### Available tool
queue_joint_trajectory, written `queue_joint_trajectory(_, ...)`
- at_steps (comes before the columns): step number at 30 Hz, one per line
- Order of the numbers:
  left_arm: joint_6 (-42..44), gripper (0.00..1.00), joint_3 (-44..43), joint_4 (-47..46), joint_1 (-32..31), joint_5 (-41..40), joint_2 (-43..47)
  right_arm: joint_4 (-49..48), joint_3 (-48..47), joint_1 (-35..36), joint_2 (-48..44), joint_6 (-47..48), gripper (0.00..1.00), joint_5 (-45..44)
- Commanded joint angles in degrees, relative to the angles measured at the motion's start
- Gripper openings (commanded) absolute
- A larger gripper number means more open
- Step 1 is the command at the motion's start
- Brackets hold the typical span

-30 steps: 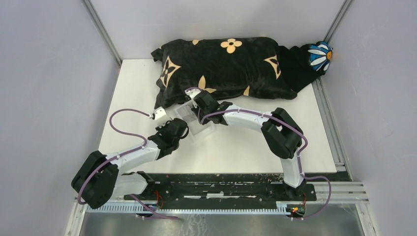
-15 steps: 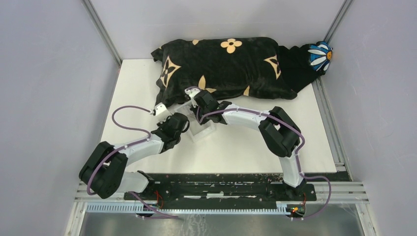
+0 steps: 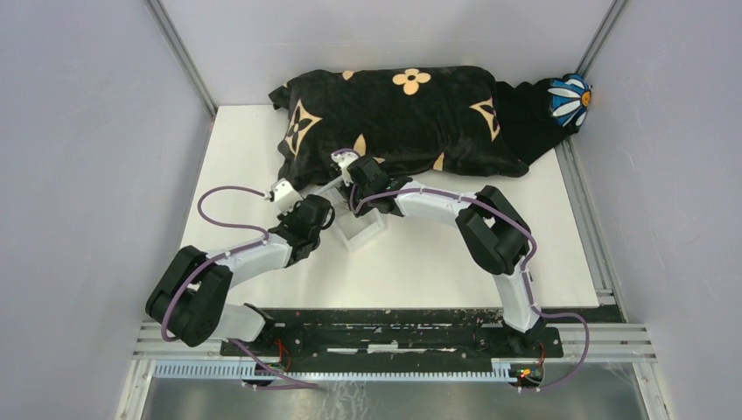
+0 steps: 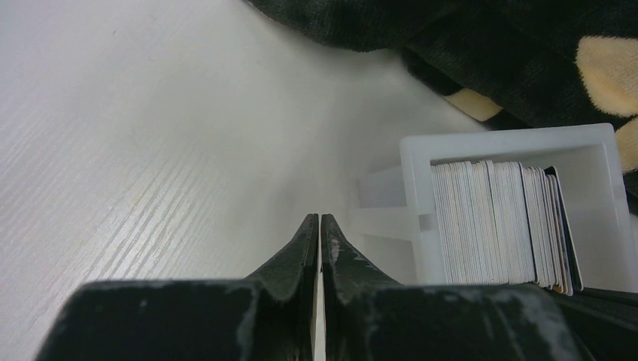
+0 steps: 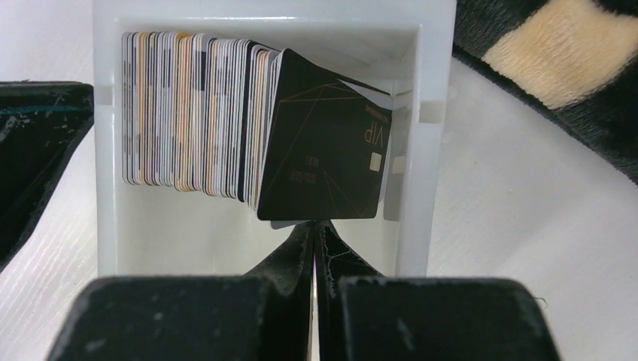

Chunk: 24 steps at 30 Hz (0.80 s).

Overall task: Put the credit cards into the card holder
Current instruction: Move the storage box to the center of the board, then move the card holder to the center of the board.

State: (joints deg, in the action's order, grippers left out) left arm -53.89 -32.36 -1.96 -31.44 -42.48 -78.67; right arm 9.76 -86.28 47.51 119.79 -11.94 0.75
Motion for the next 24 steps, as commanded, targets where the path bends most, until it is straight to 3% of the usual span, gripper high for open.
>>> queue_joint_trajectory(1, -0.1, 0.09, -2.0, 0.0, 0.5, -1.6, 0.7, -0.7, -1.1, 0.1, -2.1, -0.2, 0.01, 1.0)
queue_joint_trajectory(7, -3.0, 0.12, 0.7, 4.3, 0.5, -3.0, 8.3, 1.1, 5.4, 2.9, -9.8, 0.8, 0.1, -4.7)
queue_joint_trajectory(11, -2.3, 0.16, 3.1, 4.9, 0.3, -1.6, 16.1, 2.8, 10.2, 5.2, -15.8, -0.1, 0.27, -10.9)
queue_joint_trajectory(15, 0.7, 0.22, 4.7, 4.0, -0.2, 2.5, 23.9, 4.2, 18.1, 6.1, -25.3, -4.8, 0.36, -21.6)
queue_joint_trajectory(20, 4.4, 0.46, 5.6, 1.6, -1.9, 9.9, 30.4, 13.0, 25.0, 6.1, -34.9, -13.0, 0.43, -37.3)
queue_joint_trajectory(24, 6.7, 0.58, 4.8, -1.6, -5.1, 16.2, 29.7, 21.6, 29.1, 6.0, -40.8, -23.4, 0.51, -47.4)
